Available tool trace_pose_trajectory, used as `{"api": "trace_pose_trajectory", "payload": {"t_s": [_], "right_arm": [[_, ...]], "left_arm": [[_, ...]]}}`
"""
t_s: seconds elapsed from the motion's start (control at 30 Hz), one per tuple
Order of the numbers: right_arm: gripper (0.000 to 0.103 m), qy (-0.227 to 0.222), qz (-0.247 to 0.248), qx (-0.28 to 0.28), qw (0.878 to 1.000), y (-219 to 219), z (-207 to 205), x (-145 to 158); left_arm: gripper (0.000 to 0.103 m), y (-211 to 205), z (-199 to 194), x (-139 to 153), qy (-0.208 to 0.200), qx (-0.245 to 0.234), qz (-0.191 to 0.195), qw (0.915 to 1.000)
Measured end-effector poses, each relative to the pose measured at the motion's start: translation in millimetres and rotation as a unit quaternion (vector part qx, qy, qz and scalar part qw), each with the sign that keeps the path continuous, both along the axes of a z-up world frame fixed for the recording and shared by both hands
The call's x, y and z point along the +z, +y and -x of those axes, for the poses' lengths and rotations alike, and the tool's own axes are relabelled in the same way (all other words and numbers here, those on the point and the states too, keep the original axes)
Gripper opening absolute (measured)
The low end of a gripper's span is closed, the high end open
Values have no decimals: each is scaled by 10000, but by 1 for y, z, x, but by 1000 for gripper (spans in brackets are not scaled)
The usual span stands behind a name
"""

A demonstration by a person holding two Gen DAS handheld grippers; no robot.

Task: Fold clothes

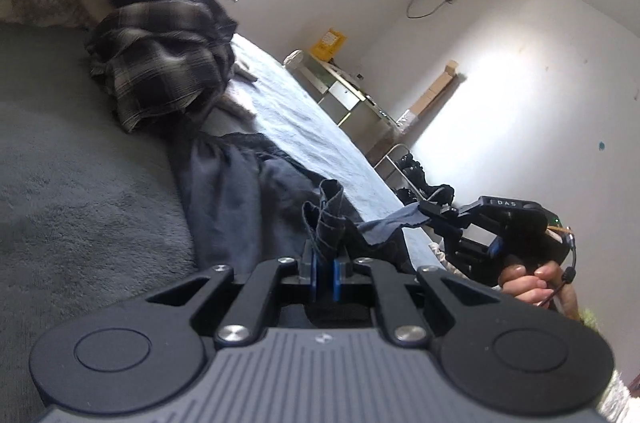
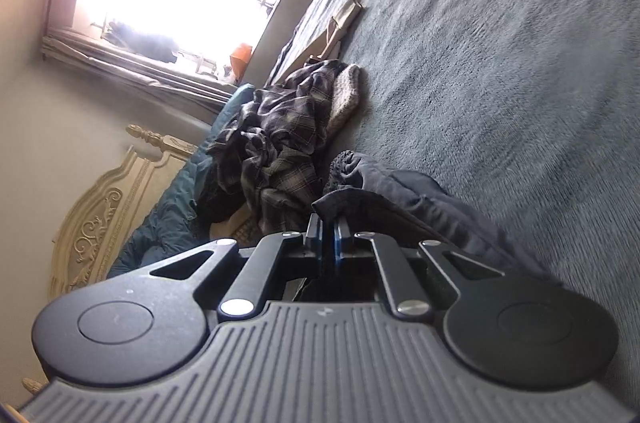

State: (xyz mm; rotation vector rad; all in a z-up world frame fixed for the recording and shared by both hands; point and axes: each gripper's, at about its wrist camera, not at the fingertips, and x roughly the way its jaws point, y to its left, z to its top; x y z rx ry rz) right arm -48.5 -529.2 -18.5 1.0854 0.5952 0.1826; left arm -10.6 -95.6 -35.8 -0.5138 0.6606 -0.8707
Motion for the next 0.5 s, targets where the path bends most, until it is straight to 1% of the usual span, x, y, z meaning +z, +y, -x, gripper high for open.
{"api": "trace_pose_trajectory", "payload": {"t_s": [0.03,0.13,0.2,0.23,0.27,0.3,0.37,0.43,0.5], "right_arm": [[7,57,3,52,10000,0,-5,-2],[10,465,-82,176,9987,-5,-16,-12],[17,423,34,154,9990,-10,-12,-8],[24,372,114,140,9991,-12,-8,-4],[29,321,202,134,9992,-14,-3,0],[29,273,388,225,9986,-13,1,5],[30,337,893,536,9940,-5,7,11],[30,561,1506,910,9828,8,8,10],[30,700,1989,1191,9702,20,7,8]], "left_arm": [[7,0,-4,-4,55,6,-1,10000],[7,1,-11,-16,227,30,-12,9997],[8,4,-12,-22,284,40,36,9996],[8,5,-13,-25,309,42,66,9995],[8,7,-14,-27,333,36,94,9994],[8,8,-15,-29,351,28,110,9993],[8,10,-16,-33,386,14,143,9992],[8,12,-18,-36,427,5,200,9989],[8,14,-21,-40,511,4,292,9983]]}}
